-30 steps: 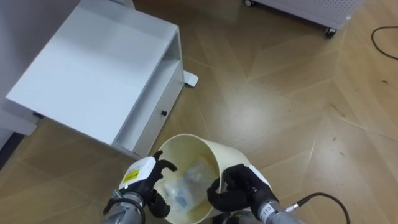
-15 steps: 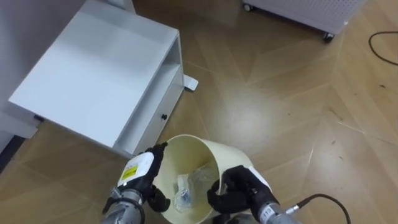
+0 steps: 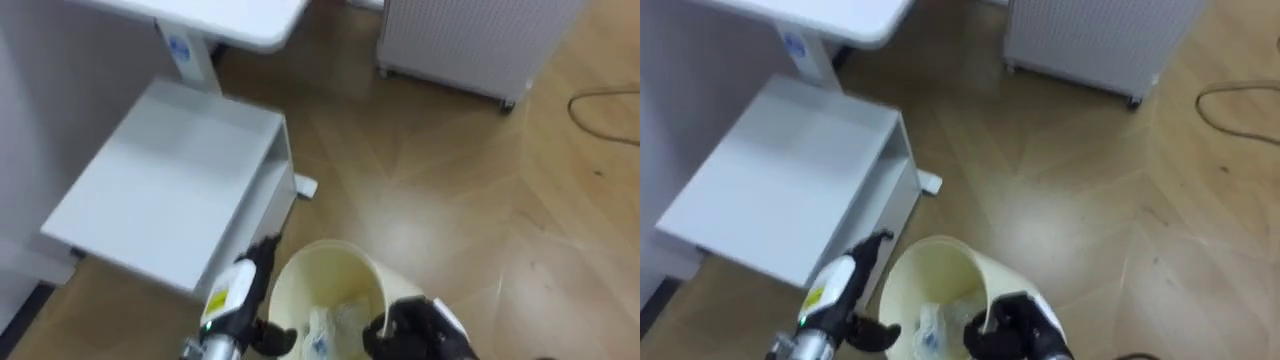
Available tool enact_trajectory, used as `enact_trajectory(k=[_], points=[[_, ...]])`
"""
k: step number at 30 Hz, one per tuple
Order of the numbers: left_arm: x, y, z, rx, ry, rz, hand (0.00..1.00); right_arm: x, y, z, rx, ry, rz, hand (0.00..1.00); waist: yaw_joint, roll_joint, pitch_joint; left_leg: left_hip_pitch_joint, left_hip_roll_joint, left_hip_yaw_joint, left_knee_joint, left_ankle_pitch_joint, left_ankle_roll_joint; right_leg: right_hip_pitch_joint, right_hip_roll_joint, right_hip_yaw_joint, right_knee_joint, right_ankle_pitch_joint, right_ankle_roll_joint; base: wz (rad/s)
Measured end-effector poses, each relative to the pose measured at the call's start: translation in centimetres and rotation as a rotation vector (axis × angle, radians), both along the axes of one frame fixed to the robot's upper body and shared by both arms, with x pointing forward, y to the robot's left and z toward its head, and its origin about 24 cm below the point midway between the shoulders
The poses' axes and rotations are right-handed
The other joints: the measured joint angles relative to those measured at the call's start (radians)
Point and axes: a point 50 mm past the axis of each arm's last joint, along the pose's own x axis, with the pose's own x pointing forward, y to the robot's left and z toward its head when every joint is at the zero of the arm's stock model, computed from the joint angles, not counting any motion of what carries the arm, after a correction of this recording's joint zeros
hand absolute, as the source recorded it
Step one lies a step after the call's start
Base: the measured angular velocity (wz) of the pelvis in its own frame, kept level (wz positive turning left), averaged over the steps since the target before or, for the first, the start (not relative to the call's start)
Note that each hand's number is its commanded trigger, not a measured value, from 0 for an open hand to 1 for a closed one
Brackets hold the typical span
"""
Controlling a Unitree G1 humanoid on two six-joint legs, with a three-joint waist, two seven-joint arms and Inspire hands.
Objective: Pick garbage
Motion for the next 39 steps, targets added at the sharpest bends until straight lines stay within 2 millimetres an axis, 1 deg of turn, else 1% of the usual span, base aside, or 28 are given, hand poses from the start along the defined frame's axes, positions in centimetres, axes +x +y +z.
enact_trajectory(k=[1, 2, 3, 4, 5, 6, 8, 9, 10, 11, 13, 16, 19, 20, 21, 22, 26, 27, 28, 31, 33, 34, 36, 39], points=[[-0.2, 0.2, -0.1, -0.023, 0.004, 0.022, 0.0, -0.3, -0.3, -0.2, 0.003, 0.003, -0.014, 1.0, -0.002, -0.005, -0.0088, 0.029, -0.007, 0.0, -0.029, 0.007, -0.003, 0.03, 0.005, -0.002, -0.027, 0.005, 0.004, 0.0], [-0.3, 0.3, -0.1, -0.032, 0.001, 0.033, 0.0, -0.5, -0.4, -0.2, 0.004, 0.003, -0.023, 1.0, -0.002, -0.006, -0.0114, 0.043, -0.008, -0.002, -0.04, 0.01, -0.005, 0.048, 0.009, -0.005, -0.043, 0.01, 0.005, 0.0], [-0.6, 0.5, 0.0, -0.051, -0.011, 0.046, 0.0, -0.8, -0.9, -0.3, 0.008, 0.003, -0.046, 1.0, -0.003, -0.006, -0.0144, 0.073, -0.008, -0.002, -0.066, 0.016, -0.008, 0.086, 0.019, -0.01, -0.08, 0.02, 0.008, -0.06], [-0.8, 0.6, 0.2, -0.067, -0.025, 0.054, 0.0, -1.0, -1.4, -0.4, 0.008, 0.0, -0.07, 1.0, -0.001, -0.004, -0.0197, 0.101, -0.008, 0.0, -0.093, 0.022, -0.011, 0.119, 0.028, -0.013, -0.12, 0.033, 0.011, -0.07], [-1.0, 0.7, 0.4, -0.076, -0.035, 0.059, 0.0, -1.1, -1.6, -0.3, 0.008, -0.003, -0.084, 1.0, -0.001, -0.004, -0.023, 0.114, -0.008, 0.001, -0.105, 0.024, -0.011, 0.135, 0.032, -0.013, -0.136, 0.038, 0.014, -0.09], [-1.1, 0.8, 1.0, -0.094, -0.07, 0.065, 0.0, -1.3, -2.0, -0.2, 0.005, -0.014, -0.113, 1.0, -0.001, -0.004, -0.0271, 0.138, -0.008, 0.006, -0.126, 0.027, -0.012, 0.16, 0.039, -0.012, -0.163, 0.046, 0.019, -0.09], [-1.3, 1.0, 1.6, -0.116, -0.113, 0.079, 0.0, -2.1, -2.5, -0.5, 0.0, -0.011, -0.148, 1.0, 0.003, -0.005, -0.0315, 0.194, -0.012, 0.013, -0.163, 0.034, -0.013, 0.213, 0.042, -0.011, -0.191, 0.052, 0.025, -0.09], [-1.6, 1.2, 1.9, -0.129, -0.133, 0.09, 0.0, -2.7, -2.8, -0.8, -0.005, 0.003, -0.169, 1.0, 0.006, -0.007, -0.0386, 0.239, -0.028, 0.013, -0.197, 0.041, -0.014, 0.246, 0.04, -0.01, -0.208, 0.054, 0.029, -0.17], [-1.8, 1.4, 2.1, -0.133, -0.147, 0.095, 0.0, -3.0, -3.0, -1.0, -0.006, 0.011, -0.183, 1.0, 0.011, -0.009, -0.0433, 0.28, -0.042, 0.013, -0.234, 0.051, -0.016, 0.277, 0.037, -0.014, -0.227, 0.056, 0.033, -0.18], [-1.9, 1.6, 2.2, -0.135, -0.154, 0.097, 0.0, -3.2, -3.1, -1.0, -0.006, 0.011, -0.19, 1.0, 0.011, -0.008, -0.0435, 0.297, -0.048, 0.012, -0.251, 0.055, -0.016, 0.291, 0.036, -0.015, -0.235, 0.058, 0.036, -0.14], [-1.9, 1.8, 2.7, -0.172, -0.173, 0.126, 0.0, -3.4, -3.3, -0.8, -0.003, 0.001, -0.216, 1.0, 0.009, -0.008, -0.0444, 0.347, -0.066, 0.015, -0.302, 0.07, -0.013, 0.331, 0.029, -0.015, -0.259, 0.063, 0.044, 0.0], [-2.0, 2.0, 2.6, -0.211, -0.166, 0.162, 0.0, -3.8, -3.4, -0.8, 0.002, -0.002, -0.225, 1.0, 0.009, -0.009, -0.0445, 0.398, -0.075, 0.015, -0.333, 0.075, -0.013, 0.382, 0.028, -0.023, -0.283, 0.066, 0.049, 0.01], [-1.9, 2.3, 2.7, -0.232, -0.166, 0.187, 0.0, -3.7, -3.3, -0.6, 0.012, -0.014, -0.23, 1.0, 0.006, -0.011, -0.0438, 0.433, -0.08, 0.014, -0.345, 0.076, -0.011, 0.417, 0.026, -0.026, -0.289, 0.069, 0.055, 0.02], [-1.9, 2.4, 2.7, -0.232, -0.167, 0.192, 0.0, -3.7, -3.3, -0.5, 0.011, -0.016, -0.228, 1.0, 0.005, -0.012, -0.0435, 0.44, -0.081, 0.016, -0.348, 0.076, -0.011, 0.423, 0.025, -0.026, -0.291, 0.07, 0.056, -0.06], [-1.8, 2.7, 2.8, -0.234, -0.171, 0.202, 0.0, -3.8, -3.2, -0.4, 0.01, -0.021, -0.224, 1.0, 0.01, -0.014, -0.0443, 0.451, -0.081, 0.028, -0.351, 0.076, -0.01, 0.429, 0.028, -0.023, -0.296, 0.073, 0.06, -0.25], [-1.7, 3.0, 2.9, -0.236, -0.177, 0.213, 0.0, -3.7, -3.2, -0.3, 0.016, -0.03, -0.22, 1.0, 0.022, -0.015, -0.0445, 0.457, -0.08, 0.045, -0.352, 0.076, -0.009, 0.429, 0.031, -0.023, -0.302, 0.081, 0.059, -0.31], [-1.4, 3.7, 3.8, -0.261, -0.219, 0.246, 0.0, -3.6, -2.9, 0.0, 0.034, -0.043, -0.201, 1.0, 0.022, -0.016, -0.045, 0.458, -0.078, 0.076, -0.363, 0.074, -0.003, 0.423, 0.037, -0.043, -0.316, 0.105, 0.053, -0.28], [-1.4, 3.7, 4.3, -0.276, -0.243, 0.253, 0.0, -3.5, -2.9, 0.1, 0.038, -0.042, -0.193, 1.0, 0.024, -0.017, -0.0449, 0.466, -0.077, 0.095, -0.367, 0.073, -0.002, 0.422, 0.035, -0.06, -0.318, 0.11, 0.048, -0.4], [-1.4, 3.8, 4.6, -0.296, -0.257, 0.262, 0.0, -3.6, -2.8, 0.1, 0.04, -0.041, -0.19, 1.0, 0.029, -0.017, -0.0457, 0.479, -0.078, 0.112, -0.374, 0.073, -0.003, 0.426, 0.034, -0.067, -0.317, 0.113, 0.044, -0.43], [-1.3, 3.9, 5.0, -0.337, -0.272, 0.287, 0.0, -3.8, -2.8, 0.0, 0.042, -0.033, -0.186, 1.0, 0.031, -0.02, -0.0476, 0.517, -0.079, 0.141, -0.387, 0.072, -0.005, 0.444, 0.037, -0.078, -0.319, 0.117, 0.039, -0.32], [-1.2, 4.1, 5.1, -0.337, -0.278, 0.296, 0.0, -3.9, -2.8, 0.0, 0.04, -0.031, -0.188, 1.0, 0.028, -0.022, -0.0489, 0.534, -0.078, 0.153, -0.393, 0.071, -0.007, 0.455, 0.042, -0.077, -0.326, 0.12, 0.035, -0.23], [-1.2, 4.1, 5.2, -0.337, -0.282, 0.299, 0.0, -4.1, -2.9, -0.1, 0.038, -0.027, -0.191, 1.0, 0.026, -0.024, -0.0515, 0.542, -0.078, 0.157, -0.4, 0.072, -0.009, 0.461, 0.046, -0.074, -0.335, 0.124, 0.036, -0.17], [-1.1, 4.2, 5.5, -0.342, -0.299, 0.304, 0.0, -4.0, -2.9, 0.0, 0.032, -0.03, -0.194, 1.0, 0.03, -0.028, -0.0539, 0.545, -0.077, 0.172, -0.402, 0.072, -0.009, 0.457, 0.05, -0.064, -0.337, 0.127, 0.035, -0.17], [-1.0, 4.2, 5.9, -0.348, -0.315, 0.303, 0.0, -4.0, -3.1, 0.0, 0.021, -0.032, -0.188, 1.0, 0.026, -0.028, -0.054, 0.553, -0.077, 0.183, -0.405, 0.072, -0.01, 0.458, 0.053, -0.061, -0.338, 0.129, 0.035, -0.14]])
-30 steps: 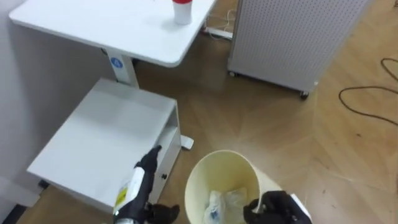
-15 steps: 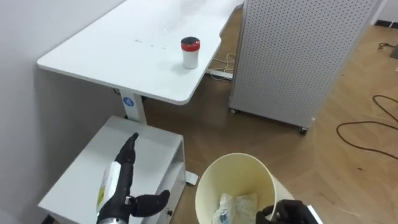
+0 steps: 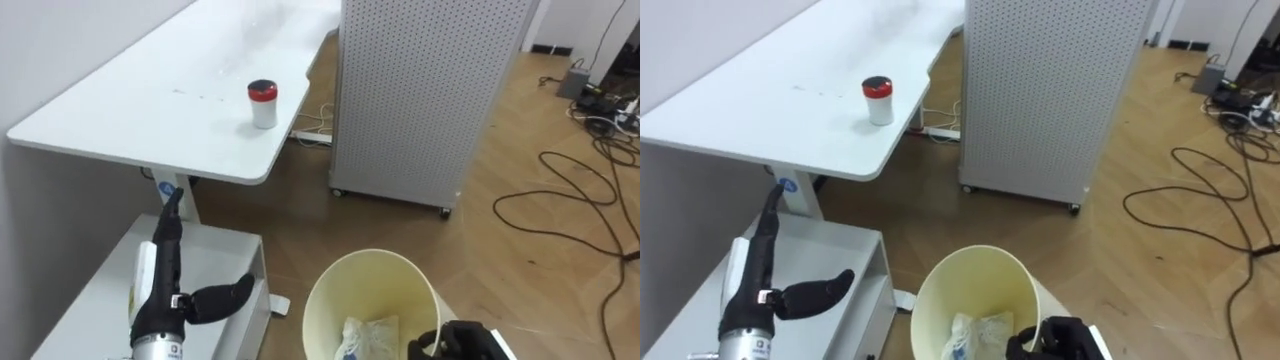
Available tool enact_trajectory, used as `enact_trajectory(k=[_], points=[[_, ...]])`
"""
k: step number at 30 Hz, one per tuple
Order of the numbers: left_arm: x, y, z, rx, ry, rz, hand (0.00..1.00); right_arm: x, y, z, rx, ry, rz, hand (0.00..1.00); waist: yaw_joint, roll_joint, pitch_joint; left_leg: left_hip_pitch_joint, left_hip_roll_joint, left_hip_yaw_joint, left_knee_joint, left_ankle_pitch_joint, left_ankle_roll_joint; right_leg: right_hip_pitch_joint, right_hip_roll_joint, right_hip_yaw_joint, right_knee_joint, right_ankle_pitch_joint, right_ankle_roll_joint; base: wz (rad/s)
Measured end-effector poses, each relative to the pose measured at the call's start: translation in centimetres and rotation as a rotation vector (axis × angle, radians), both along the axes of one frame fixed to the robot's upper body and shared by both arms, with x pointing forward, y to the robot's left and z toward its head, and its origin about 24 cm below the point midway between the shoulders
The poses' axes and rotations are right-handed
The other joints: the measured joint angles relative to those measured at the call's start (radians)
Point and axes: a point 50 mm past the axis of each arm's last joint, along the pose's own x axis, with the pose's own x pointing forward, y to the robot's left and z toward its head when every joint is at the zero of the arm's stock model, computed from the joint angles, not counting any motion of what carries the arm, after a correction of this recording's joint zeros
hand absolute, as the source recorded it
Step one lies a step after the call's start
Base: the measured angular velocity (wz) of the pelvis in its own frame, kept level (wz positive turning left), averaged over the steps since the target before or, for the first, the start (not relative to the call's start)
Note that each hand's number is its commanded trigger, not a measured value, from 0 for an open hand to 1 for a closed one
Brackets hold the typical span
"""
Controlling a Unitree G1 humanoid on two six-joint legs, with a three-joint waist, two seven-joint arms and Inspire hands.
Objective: Pick garbage
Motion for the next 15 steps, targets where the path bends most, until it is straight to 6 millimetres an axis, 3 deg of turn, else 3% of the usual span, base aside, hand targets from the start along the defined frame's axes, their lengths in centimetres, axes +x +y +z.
enact_trajectory(k=[2, 5, 7, 9, 11, 13, 15], points=[[0.0, 0.1, 0.0, -0.001, -0.002, 0.006, 0.0, 0.0, 0.0, 0.0, -0.001, -0.002, 0.002, 1.0, 0.008, 0.001, 0.0002, 0.008, 0.004, 0.014, 0.0, -0.002, -0.004, 0.001, 0.006, 0.003, 0.002, 0.0, -0.001, -0.22], [0.0, 0.7, 0.1, -0.006, -0.003, 0.029, 0.0, 0.1, 0.1, 0.2, -0.002, -0.011, 0.012, 1.0, 0.017, 0.002, 0.0014, 0.023, 0.019, 0.038, 0.007, -0.011, -0.016, 0.014, 0.006, -0.051, 0.005, -0.008, -0.019, -0.18], [-0.1, 0.8, 0.0, -0.028, -0.001, 0.042, 0.0, 0.2, -0.1, 0.4, -0.006, -0.017, 0.019, 1.0, 0.023, 0.007, 0.0027, 0.043, 0.031, 0.041, 0.018, -0.019, -0.03, 0.028, 0.016, -0.047, 0.018, -0.025, -0.027, -0.09], [-0.3, 1.1, -0.1, -0.03, 0.004, 0.054, 0.0, 0.4, -0.1, 0.6, -0.007, -0.026, 0.023, 1.0, 0.03, 0.006, 0.0025, 0.056, 0.029, 0.03, 0.035, -0.021, -0.037, 0.03, 0.024, -0.028, 0.025, -0.037, -0.033, -0.25], [-0.6, 1.6, -0.3, -0.032, 0.013, 0.078, 0.0, 0.5, 0.0, 0.8, -0.01, -0.037, 0.03, 1.0, 0.055, 0.006, 0.0027, 0.058, 0.03, -0.032, 0.055, -0.02, -0.037, 0.029, 0.038, 0.001, 0.022, -0.042, -0.042, -0.54], [-0.9, 2.1, -0.4, -0.046, 0.017, 0.104, 0.0, 0.6, 0.0, 1.0, -0.011, -0.046, 0.032, 1.0, 0.053, 0.006, 0.0026, 0.056, 0.029, -0.129, 0.07, -0.02, -0.038, 0.036, 0.052, 0.012, 0.023, -0.05, -0.054, -0.29], [-0.8, 2.3, -0.2, -0.051, 0.008, 0.117, 0.0, 0.8, -0.1, 1.2, -0.011, -0.058, 0.029, 1.0, 0.052, 0.007, 0.0026, 0.056, 0.026, -0.15, 0.049, -0.02, -0.039, 0.033, 0.062, 0.02, 0.022, -0.052, -0.059, -0.1]])
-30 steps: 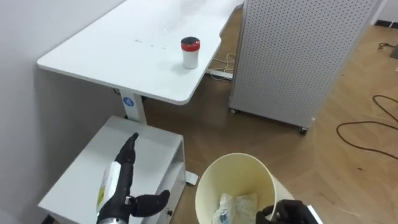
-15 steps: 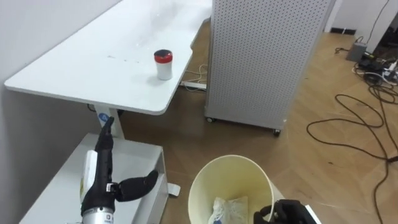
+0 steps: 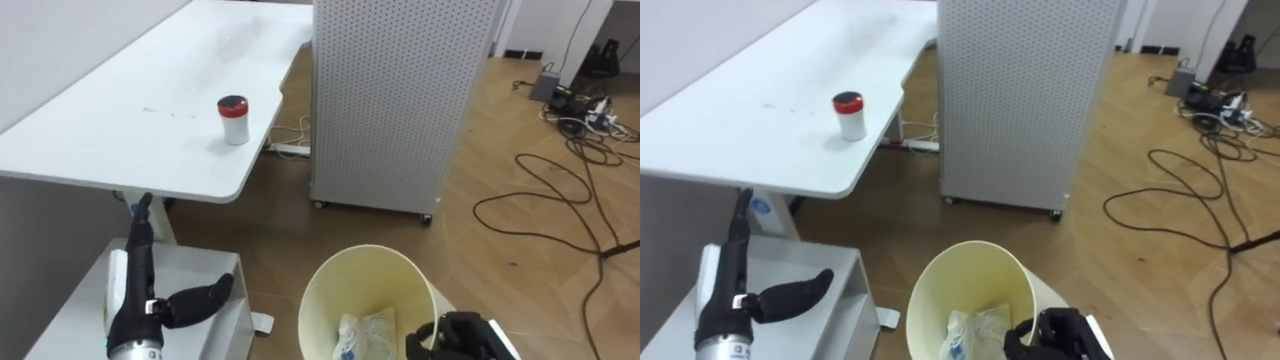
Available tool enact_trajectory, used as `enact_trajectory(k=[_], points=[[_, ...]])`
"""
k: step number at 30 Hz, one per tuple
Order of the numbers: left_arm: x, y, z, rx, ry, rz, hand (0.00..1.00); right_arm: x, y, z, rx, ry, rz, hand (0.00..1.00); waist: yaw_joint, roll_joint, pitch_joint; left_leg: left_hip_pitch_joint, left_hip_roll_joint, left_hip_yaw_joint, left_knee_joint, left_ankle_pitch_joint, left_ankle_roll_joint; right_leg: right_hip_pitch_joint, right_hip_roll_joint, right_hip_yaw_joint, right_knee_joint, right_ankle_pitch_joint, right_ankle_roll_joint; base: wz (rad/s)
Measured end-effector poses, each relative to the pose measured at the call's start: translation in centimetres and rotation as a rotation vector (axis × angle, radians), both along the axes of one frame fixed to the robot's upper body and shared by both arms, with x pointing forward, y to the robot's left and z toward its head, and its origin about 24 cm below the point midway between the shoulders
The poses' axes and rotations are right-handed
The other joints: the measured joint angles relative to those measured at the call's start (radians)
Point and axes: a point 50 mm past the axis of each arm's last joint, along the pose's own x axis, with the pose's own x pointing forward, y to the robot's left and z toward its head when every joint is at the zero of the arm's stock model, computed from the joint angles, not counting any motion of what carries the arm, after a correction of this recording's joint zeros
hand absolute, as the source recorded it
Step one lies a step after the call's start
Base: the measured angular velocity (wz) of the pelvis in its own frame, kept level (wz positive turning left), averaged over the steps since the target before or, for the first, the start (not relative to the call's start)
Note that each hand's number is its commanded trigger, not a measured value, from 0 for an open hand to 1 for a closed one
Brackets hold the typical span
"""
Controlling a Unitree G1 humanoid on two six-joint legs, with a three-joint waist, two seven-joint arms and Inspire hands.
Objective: Pick garbage
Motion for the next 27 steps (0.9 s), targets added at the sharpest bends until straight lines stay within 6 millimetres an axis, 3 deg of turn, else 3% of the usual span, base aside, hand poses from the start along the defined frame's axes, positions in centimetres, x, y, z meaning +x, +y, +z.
enact_trajectory(k=[6, 12, 14, 15, 16, 17, 18, 19, 21, 22, 23, 24, 25, 26, 27], points=[[0.1, 0.0, 0.4, -0.015, -0.019, 0.007, 0.0, 0.3, -0.7, 0.5, -0.001, -0.021, -0.032, 1.0, -0.004, 0.004, -0.0007, 0.002, -0.01, -0.077, -0.049, 0.013, -0.022, -0.005, 0.019, 0.01, -0.019, 0.007, -0.009, -0.02], [0.1, 0.1, 0.4, -0.013, -0.021, 0.01, 0.0, 0.3, -1.1, 0.6, -0.015, -0.026, -0.033, 1.0, 0.004, 0.006, -0.0003, -0.001, -0.005, -0.074, -0.032, 0.013, -0.022, -0.005, 0.03, 0.015, -0.016, 0.006, -0.01, -0.03], [0.1, 0.1, 0.4, -0.013, -0.024, 0.018, 0.0, 0.3, -1.0, 0.5, -0.017, -0.023, -0.028, 1.0, 0.009, 0.006, 0.0, -0.016, 0.007, -0.071, 0.033, 0.013, -0.023, -0.001, 0.032, 0.018, -0.014, -0.003, -0.013, -0.15], [0.1, 0.2, 0.4, -0.014, -0.027, 0.024, 0.0, 0.2, -0.8, 0.5, -0.023, -0.019, -0.014, 1.0, 0.026, 0.005, -0.0005, -0.038, 0.02, -0.072, 0.123, 0.013, -0.023, 0.003, 0.031, 0.026, 0.001, -0.014, -0.021, -0.34], [0.0, 0.2, 0.4, -0.019, -0.028, 0.031, 0.0, 0.2, -0.7, 0.4, -0.029, -0.015, 0.001, 1.0, 0.034, 0.01, 0.0021, -0.086, 0.049, -0.084, 0.263, 0.021, -0.027, 0.012, 0.03, 0.047, 0.023, -0.034, -0.031, -0.34], [0.0, 0.2, 0.4, -0.021, -0.027, 0.033, 0.0, 0.1, -0.7, 0.4, -0.034, -0.011, 0.01, 1.0, 0.032, 0.014, 0.0044, -0.114, 0.063, -0.101, 0.335, 0.036, -0.026, 0.022, 0.033, 0.049, 0.03, -0.043, -0.034, -0.15], [0.0, 0.2, 0.4, -0.024, -0.027, 0.035, 0.0, 0.0, -0.7, 0.3, -0.038, -0.004, 0.013, 1.0, 0.027, 0.016, 0.006, -0.167, 0.073, -0.151, 0.451, 0.076, -0.013, 0.037, 0.034, 0.062, 0.048, -0.065, -0.03, 0.09], [0.1, 0.2, 0.4, -0.034, -0.032, 0.038, 0.0, -0.1, -0.7, 0.2, -0.039, -0.001, 0.008, 1.0, 0.022, 0.016, 0.0062, -0.216, 0.061, -0.189, 0.484, 0.067, 0.001, 0.049, 0.037, 0.081, 0.055, -0.083, -0.024, 0.13], [0.1, 0.0, 0.5, -0.039, -0.047, 0.037, 0.0, -0.1, -0.7, 0.2, -0.041, 0.001, 0.004, 1.0, 0.022, 0.006, 0.0123, -0.29, 0.039, -0.198, 0.458, 0.058, 0.015, 0.067, 0.032, 0.102, 0.054, -0.091, -0.024, -0.06], [0.1, 0.1, 0.5, -0.048, -0.052, 0.041, 0.0, -0.1, -0.7, 0.2, -0.039, 0.005, 0.003, 1.0, 0.026, -0.004, 0.0186, -0.337, 0.022, -0.202, 0.394, 0.062, 0.009, 0.077, 0.032, 0.11, 0.054, -0.097, -0.024, -0.19], [0.1, 0.1, 0.6, -0.05, -0.054, 0.042, 0.0, -0.1, -0.7, 0.2, -0.039, 0.005, 0.002, 1.0, 0.03, -0.004, 0.0184, -0.357, 0.018, -0.203, 0.348, 0.069, 0.0, 0.079, 0.034, 0.114, 0.054, -0.1, -0.024, -0.26], [0.0, 0.2, 0.6, -0.052, -0.056, 0.049, 0.0, -0.1, -0.8, 0.2, -0.038, 0.006, 0.001, 1.0, 0.036, -0.006, 0.0185, -0.394, 0.005, -0.214, 0.237, 0.096, -0.015, 0.079, 0.037, 0.124, 0.056, -0.108, -0.023, -0.34], [0.0, 0.2, 0.6, -0.057, -0.057, 0.054, 0.0, -0.1, -0.9, 0.2, -0.041, 0.006, 0.001, 1.0, 0.046, 0.003, 0.012, -0.425, 0.002, -0.217, 0.131, 0.137, -0.013, 0.075, 0.036, 0.127, 0.064, -0.119, -0.023, -0.39], [0.0, 0.2, 0.6, -0.058, -0.057, 0.055, 0.0, -0.1, -1.0, 0.2, -0.044, 0.007, 0.002, 1.0, 0.052, 0.003, 0.012, -0.435, 0.002, -0.222, 0.08, 0.157, -0.015, 0.072, 0.035, 0.129, 0.074, -0.128, -0.021, -0.33], [0.0, 0.2, 0.6, -0.057, -0.057, 0.055, 0.0, -0.2, -1.0, 0.2, -0.047, 0.01, 0.003, 1.0, 0.052, 0.002, 0.0126, -0.447, 0.003, -0.226, -0.012, 0.207, -0.011, 0.072, 0.035, 0.13, 0.099, -0.153, -0.018, -0.18]])
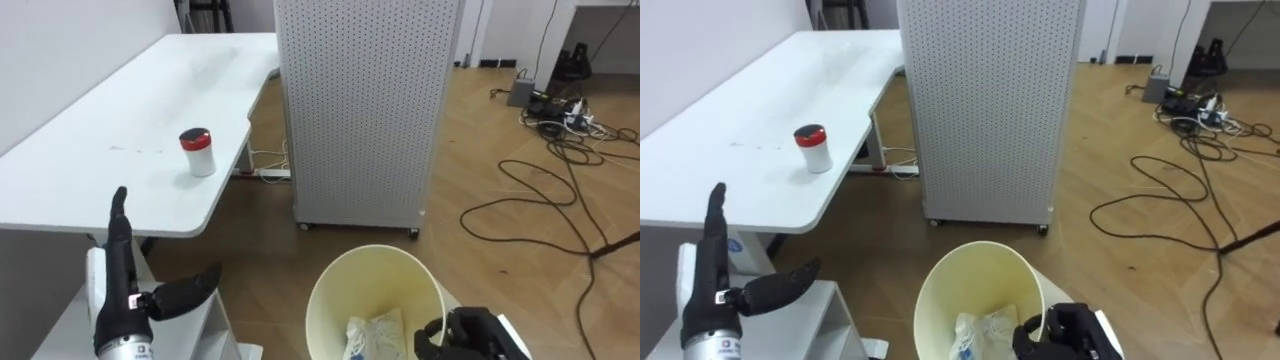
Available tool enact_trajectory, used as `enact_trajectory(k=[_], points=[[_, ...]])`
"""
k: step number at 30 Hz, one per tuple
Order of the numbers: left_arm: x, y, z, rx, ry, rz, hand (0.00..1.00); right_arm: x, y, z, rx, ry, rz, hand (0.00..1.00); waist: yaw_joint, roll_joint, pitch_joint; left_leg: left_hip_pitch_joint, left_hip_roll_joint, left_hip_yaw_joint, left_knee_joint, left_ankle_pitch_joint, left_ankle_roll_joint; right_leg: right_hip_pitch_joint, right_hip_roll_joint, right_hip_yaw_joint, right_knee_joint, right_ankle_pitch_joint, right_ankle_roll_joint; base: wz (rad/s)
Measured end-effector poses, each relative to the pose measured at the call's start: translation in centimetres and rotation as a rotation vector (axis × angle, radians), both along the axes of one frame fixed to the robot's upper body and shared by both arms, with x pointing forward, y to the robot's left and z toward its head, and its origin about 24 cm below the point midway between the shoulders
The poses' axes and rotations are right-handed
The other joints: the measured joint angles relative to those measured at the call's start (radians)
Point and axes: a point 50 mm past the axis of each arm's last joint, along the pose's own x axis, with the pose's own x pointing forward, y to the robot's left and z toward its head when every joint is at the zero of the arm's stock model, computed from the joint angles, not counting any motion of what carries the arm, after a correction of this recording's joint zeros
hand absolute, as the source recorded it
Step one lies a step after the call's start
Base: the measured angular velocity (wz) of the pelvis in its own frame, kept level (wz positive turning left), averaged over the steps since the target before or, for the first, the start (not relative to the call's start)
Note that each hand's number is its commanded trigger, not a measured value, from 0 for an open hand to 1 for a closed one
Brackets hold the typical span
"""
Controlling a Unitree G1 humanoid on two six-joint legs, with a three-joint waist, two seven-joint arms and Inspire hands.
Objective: Pick garbage
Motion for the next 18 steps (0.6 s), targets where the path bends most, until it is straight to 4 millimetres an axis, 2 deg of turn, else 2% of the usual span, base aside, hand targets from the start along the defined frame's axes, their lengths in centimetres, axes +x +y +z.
enact_trajectory(k=[1, 2, 3, 4, 5, 6, 7, 8, 10, 11, 12, 13, 14, 15, 16, 17, 18], points=[[0.01, -0.04, -0.01, 0.001, 0.001, -0.004, 0.0, -0.07, 0.02, -0.07, 0.0, 0.004, 0.002, 1.0, -0.001, -0.008, -0.0027, -0.003, -0.008, -0.012, -0.04, 0.065, 0.006, -0.003, -0.006, 0.005, 0.036, -0.031, 0.001, -0.08], [0.01, -0.06, -0.02, 0.001, 0.003, -0.008, 0.0, -0.1, 0.03, -0.11, 0.0, 0.008, 0.002, 1.0, -0.002, -0.014, -0.0066, -0.002, -0.015, -0.018, -0.041, 0.096, 0.011, -0.005, -0.011, 0.007, 0.053, -0.046, 0.006, 0.0], [0.05, -0.08, 0.01, 0.002, 0.003, -0.013, 0.0, -0.13, 0.02, -0.17, -0.001, 0.015, 0.001, 1.0, -0.005, -0.023, -0.0124, 0.003, -0.021, -0.014, -0.032, 0.135, 0.029, -0.007, -0.019, 0.007, 0.07, -0.07, 0.022, 0.05], [0.02, -0.12, -0.03, 0.001, 0.005, -0.015, 0.0, -0.23, -0.05, -0.23, 0.0, 0.019, -0.002, 1.0, -0.008, -0.029, -0.0132, 0.009, -0.03, -0.013, -0.015, 0.145, 0.046, 0.006, -0.029, 0.004, 0.068, -0.082, 0.029, 0.04], [0.02, -0.12, -0.03, 0.0, 0.005, -0.014, 0.0, -0.24, -0.12, -0.23, -0.001, 0.019, -0.005, 1.0, -0.007, -0.028, -0.0128, 0.01, -0.031, -0.011, 0.006, 0.146, 0.05, 0.017, -0.037, -0.007, 0.064, -0.09, 0.034, 0.0], [0.04, -0.07, 0.02, 0.001, 0.003, -0.013, 0.0, -0.27, -0.06, -0.26, -0.002, 0.02, -0.006, 1.0, -0.006, -0.025, -0.0123, 0.008, -0.031, -0.009, 0.057, 0.131, 0.07, 0.045, -0.051, -0.031, 0.053, -0.104, 0.044, 0.0], [0.05, -0.1, 0.03, -0.001, 0.002, -0.014, 0.0, -0.29, 0.02, -0.29, 0.0, 0.021, -0.005, 1.0, -0.009, -0.023, -0.0128, 0.01, -0.033, 0.003, 0.104, 0.09, 0.076, 0.079, -0.066, -0.045, 0.038, -0.117, 0.055, 0.0], [0.08, -0.14, 0.07, -0.002, 0.001, -0.016, 0.0, -0.27, 0.04, -0.27, 0.0, 0.02, -0.004, 1.0, -0.008, -0.022, -0.0128, 0.012, -0.035, 0.009, 0.125, 0.07, 0.078, 0.091, -0.072, -0.047, 0.037, -0.124, 0.062, 0.0], [0.18, -0.23, 0.23, -0.006, -0.003, -0.029, 0.0, -0.24, 0.04, -0.22, 0.001, 0.018, 0.0, 1.0, -0.008, -0.02, -0.0142, 0.016, -0.054, 0.018, 0.198, -0.013, 0.09, 0.138, -0.106, -0.057, 0.047, -0.162, 0.089, 0.08], [0.22, -0.27, 0.3, -0.01, -0.006, -0.033, 0.0, -0.2, 0.06, -0.17, 0.003, 0.015, -0.002, 1.0, -0.007, -0.02, -0.0145, 0.017, -0.062, 0.019, 0.212, -0.031, 0.093, 0.141, -0.116, -0.059, 0.065, -0.171, 0.099, 0.09], [0.24, -0.36, 0.32, -0.012, -0.007, -0.037, 0.0, -0.09, 0.11, -0.02, 0.006, 0.008, -0.001, 1.0, -0.003, -0.017, -0.0129, 0.027, -0.072, 0.028, 0.232, -0.064, 0.102, 0.133, -0.142, -0.06, 0.121, -0.179, 0.114, 0.04], [0.25, -0.37, 0.33, -0.012, -0.006, -0.04, 0.0, -0.04, 0.14, 0.03, 0.007, 0.005, 0.0, 1.0, -0.001, -0.015, -0.0137, 0.04, -0.086, 0.035, 0.247, -0.094, 0.11, 0.115, -0.169, -0.064, 0.2, -0.178, 0.117, 0.0], [0.28, -0.36, 0.35, -0.011, -0.007, -0.041, 0.0, -0.01, 0.16, 0.08, 0.007, 0.003, 0.001, 1.0, 0.001, -0.015, -0.0137, 0.048, -0.091, 0.046, 0.254, -0.11, 0.115, 0.101, -0.185, -0.063, 0.251, -0.173, 0.127, 0.07], [0.28, -0.35, 0.35, -0.01, -0.006, -0.042, 0.0, 0.07, 0.2, 0.17, 0.008, -0.002, 0.002, 1.0, 0.001, -0.013, -0.0135, 0.065, -0.104, 0.062, 0.267, -0.141, 0.125, 0.068, -0.219, -0.065, 0.351, -0.15, 0.16, 0.1], [0.28, -0.37, 0.34, -0.011, -0.006, -0.043, 0.0, 0.16, 0.32, 0.21, 0.01, -0.005, 0.005, 1.0, 0.0, -0.013, -0.0133, 0.085, -0.119, 0.073, 0.271, -0.164, 0.133, 0.042, -0.253, -0.067, 0.438, -0.113, 0.173, 0.11], [0.28, -0.4, 0.33, -0.011, -0.005, -0.046, 0.0, 0.19, 0.34, 0.23, 0.009, -0.006, 0.007, 1.0, -0.001, -0.009, -0.0131, 0.094, -0.125, 0.074, 0.271, -0.174, 0.137, 0.027, -0.266, -0.07, 0.472, -0.09, 0.174, 0.1], [0.31, -0.43, 0.35, -0.011, -0.003, -0.054, 0.0, 0.21, 0.35, 0.24, 0.005, -0.006, 0.01, 1.0, 0.001, 0.002, -0.0142, 0.109, -0.133, 0.072, 0.268, -0.191, 0.143, 0.007, -0.283, -0.075, 0.52, -0.034, 0.172, 0.06]])
